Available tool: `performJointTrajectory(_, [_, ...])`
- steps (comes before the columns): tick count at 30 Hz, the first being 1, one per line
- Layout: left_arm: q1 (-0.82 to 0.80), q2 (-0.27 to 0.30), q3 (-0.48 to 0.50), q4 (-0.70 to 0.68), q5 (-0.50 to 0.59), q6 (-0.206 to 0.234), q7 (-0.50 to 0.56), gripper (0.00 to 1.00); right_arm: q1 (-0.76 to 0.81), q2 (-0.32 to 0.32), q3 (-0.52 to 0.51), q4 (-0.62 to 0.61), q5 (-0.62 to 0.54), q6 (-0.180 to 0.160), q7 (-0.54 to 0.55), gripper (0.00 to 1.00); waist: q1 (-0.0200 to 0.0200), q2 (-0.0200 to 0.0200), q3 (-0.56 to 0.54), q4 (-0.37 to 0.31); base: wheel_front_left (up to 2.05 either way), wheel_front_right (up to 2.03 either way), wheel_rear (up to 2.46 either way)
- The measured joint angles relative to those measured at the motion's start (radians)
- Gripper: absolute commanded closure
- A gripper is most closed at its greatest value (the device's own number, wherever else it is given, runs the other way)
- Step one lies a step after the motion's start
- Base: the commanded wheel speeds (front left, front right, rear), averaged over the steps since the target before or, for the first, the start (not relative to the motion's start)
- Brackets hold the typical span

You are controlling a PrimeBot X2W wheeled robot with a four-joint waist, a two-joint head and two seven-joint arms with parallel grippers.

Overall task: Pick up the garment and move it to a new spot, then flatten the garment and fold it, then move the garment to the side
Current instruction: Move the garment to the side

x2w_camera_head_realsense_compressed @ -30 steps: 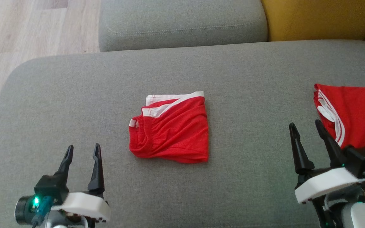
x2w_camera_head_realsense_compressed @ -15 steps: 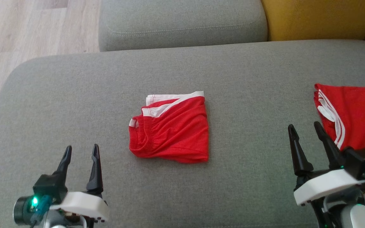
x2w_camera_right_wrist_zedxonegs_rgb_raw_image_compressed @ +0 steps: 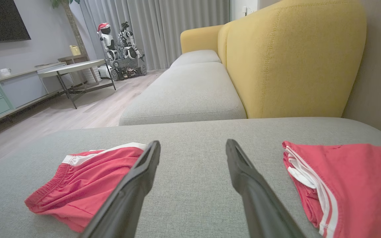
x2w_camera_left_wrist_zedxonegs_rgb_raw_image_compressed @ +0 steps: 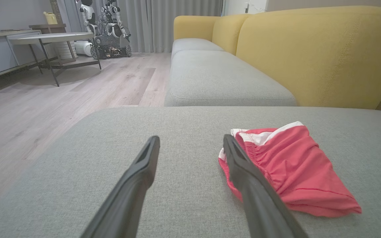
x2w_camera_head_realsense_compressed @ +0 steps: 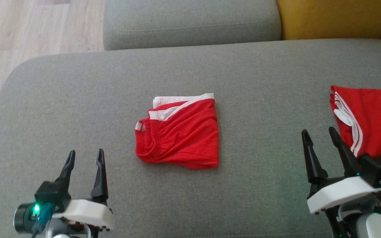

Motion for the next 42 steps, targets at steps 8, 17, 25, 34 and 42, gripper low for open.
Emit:
performJointTrajectory(8, [-0.049,-0.001,-0.020,-0.008,0.000,-0.001,-0.012,0.00,-0.008,0.001,-0.036,0.048,-0.007,0.000,0.003,0.00,0.0000,0.0000,0.039,0.048,0.00,0.00,0.00])
performJointTrajectory(17, [-0.178,-0.046,-0.057,0.028,-0.007,-0.026,-0.066,0.00,-0.159,-0.011,-0.028,0.275,-0.007,0.000,-0.001,0.00,0.0000,0.0000,0.105,0.185,0.00,0.00,0.00])
performJointTrajectory(25, [-0.232,-0.077,-0.082,0.073,-0.020,-0.027,-0.098,0.00,-0.271,-0.030,-0.004,0.509,0.003,0.000,-0.007,0.00,0.0000,0.0000,0.153,0.339,0.00,0.00,0.00])
performJointTrajectory(34, [-0.235,-0.095,-0.088,0.079,-0.020,-0.027,-0.100,0.00,-0.394,-0.030,0.037,0.724,0.043,0.000,0.002,0.00,0.0000,0.0000,0.179,0.437,0.00,0.00,0.00])
performJointTrajectory(42, [-0.235,-0.099,-0.082,0.067,-0.020,-0.027,-0.100,0.00,-0.455,-0.028,0.094,0.779,0.083,0.000,0.015,1.00,0.0000,0.0000,0.183,0.400,0.00,0.00,0.00])
